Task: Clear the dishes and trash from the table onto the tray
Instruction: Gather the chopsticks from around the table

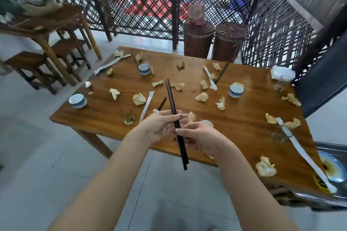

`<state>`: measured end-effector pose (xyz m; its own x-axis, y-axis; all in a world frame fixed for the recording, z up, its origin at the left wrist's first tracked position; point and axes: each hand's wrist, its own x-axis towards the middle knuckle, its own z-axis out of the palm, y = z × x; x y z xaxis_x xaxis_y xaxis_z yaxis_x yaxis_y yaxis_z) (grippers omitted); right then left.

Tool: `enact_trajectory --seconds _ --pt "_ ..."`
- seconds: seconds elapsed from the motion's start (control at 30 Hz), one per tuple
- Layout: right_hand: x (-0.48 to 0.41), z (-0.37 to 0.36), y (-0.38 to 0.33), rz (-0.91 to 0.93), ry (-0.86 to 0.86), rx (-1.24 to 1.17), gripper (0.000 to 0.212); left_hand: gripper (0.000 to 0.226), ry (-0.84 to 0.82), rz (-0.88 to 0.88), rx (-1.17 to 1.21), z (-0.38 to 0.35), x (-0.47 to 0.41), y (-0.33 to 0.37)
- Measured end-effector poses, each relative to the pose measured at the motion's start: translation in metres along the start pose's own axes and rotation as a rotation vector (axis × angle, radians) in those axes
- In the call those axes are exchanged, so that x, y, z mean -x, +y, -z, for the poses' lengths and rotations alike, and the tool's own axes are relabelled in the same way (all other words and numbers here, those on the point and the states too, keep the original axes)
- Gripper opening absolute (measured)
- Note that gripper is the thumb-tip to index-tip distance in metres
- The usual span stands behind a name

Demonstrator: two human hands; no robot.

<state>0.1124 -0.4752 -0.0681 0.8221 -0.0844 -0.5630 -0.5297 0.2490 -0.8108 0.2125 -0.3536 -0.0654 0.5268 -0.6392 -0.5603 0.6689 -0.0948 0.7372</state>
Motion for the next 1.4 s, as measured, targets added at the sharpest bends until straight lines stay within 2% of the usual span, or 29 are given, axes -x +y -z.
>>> enact_trajectory --seconds 0.27,0.57,0.73,1.03,1.4 --pt "-0.032 -0.109 -0.011 0.008 -0.043 0.003 0.009 0.024 0.037 -0.063 0.077 0.105 0.037 0.024" --pt "-0.071 -0.167 -0.019 -0.023 -0.052 0.048 0.016 0.021 0.077 -0.041 0.046 0.168 0.044 0.045" --pt "-0.099 -0.168 -0.029 -0.018 0.003 0.088 0.015 0.024 0.033 0.017 0.003 0.184 0.018 0.066" --pt "-0.18 -0.141 -0.067 0.04 0.113 0.007 0.024 0.024 -0.053 0.038 -0.06 0.194 -0.065 0.125" --pt "-0.224 -0.141 -0.091 0.038 0.223 -0.027 0.023 0.023 -0.176 0.124 -0.121 0.217 -0.128 0.167"
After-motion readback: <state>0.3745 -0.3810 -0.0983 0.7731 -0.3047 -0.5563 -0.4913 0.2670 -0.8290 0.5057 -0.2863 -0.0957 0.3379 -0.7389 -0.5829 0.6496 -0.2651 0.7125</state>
